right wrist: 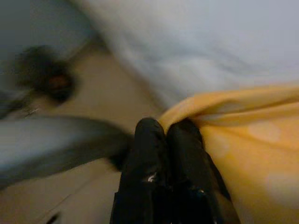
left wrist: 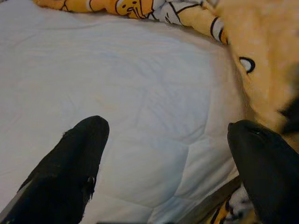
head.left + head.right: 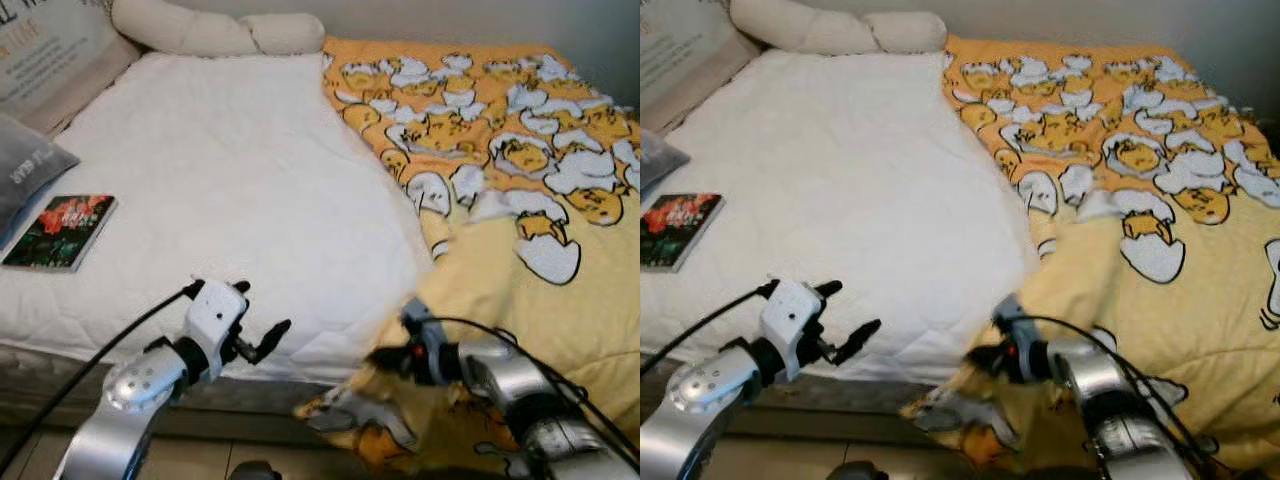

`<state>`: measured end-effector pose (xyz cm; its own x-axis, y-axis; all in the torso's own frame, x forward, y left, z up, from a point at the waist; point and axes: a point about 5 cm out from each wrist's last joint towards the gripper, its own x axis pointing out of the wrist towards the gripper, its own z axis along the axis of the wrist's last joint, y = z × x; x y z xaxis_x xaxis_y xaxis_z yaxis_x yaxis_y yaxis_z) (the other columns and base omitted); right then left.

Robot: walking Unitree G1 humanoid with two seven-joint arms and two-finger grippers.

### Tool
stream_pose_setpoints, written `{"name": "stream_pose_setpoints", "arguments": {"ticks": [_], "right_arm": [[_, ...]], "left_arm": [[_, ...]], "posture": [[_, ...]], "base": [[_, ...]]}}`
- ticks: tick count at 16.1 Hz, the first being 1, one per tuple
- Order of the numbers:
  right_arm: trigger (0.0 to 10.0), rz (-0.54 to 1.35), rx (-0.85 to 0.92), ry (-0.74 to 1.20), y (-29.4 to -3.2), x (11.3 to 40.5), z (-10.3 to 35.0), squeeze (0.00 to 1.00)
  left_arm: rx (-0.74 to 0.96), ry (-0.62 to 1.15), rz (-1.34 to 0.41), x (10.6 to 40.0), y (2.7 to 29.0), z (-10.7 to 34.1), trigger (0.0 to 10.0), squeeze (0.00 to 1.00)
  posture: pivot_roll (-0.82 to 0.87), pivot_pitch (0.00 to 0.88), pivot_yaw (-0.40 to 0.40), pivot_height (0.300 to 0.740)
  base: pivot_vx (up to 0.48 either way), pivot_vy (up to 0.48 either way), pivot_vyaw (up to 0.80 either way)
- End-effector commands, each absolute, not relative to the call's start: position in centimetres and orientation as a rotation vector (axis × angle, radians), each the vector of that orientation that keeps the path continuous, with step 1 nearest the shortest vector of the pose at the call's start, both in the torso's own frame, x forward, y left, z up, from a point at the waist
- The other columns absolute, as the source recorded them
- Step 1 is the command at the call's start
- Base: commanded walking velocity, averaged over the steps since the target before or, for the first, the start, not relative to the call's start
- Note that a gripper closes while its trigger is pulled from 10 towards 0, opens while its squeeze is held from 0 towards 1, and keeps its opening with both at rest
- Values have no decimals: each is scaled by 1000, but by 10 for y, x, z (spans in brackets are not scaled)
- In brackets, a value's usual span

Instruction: Clean up the room

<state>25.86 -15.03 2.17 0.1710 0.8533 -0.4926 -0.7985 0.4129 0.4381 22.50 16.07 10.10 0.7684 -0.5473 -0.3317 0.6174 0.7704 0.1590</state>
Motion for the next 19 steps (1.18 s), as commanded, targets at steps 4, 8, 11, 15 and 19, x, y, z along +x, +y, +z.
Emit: {"name": "stream_pose_setpoints", "arguments": {"ticks": [4, 8, 11, 15, 19], "right_arm": [[0, 1553, 170, 665, -130, 238, 65, 0], [10000, 1470, 33, 707, -149, 229, 57, 0], [10000, 1375, 12, 787, -154, 224, 49, 1000], [10000, 1342, 37, 742, -149, 226, 50, 1000], [10000, 1172, 48, 662, -143, 248, 55, 1000]], "left_arm": [[272, 256, -669, 231, 155, 103, 10000, 0], [274, 255, -678, 232, 156, 103, 10000, 0], [280, 255, -688, 233, 155, 103, 10000, 0], [291, 254, -697, 236, 154, 102, 10000, 0], [292, 248, -695, 239, 153, 101, 10000, 0]], "posture": [[187, 0, 22, 740], [188, 0, 29, 740], [187, 0, 37, 740], [183, 0, 43, 740], [183, 0, 32, 740]], "base": [[0, 0, 0], [0, 0, 0], [0, 0, 0], [0, 0, 0], [0, 0, 0]]}}
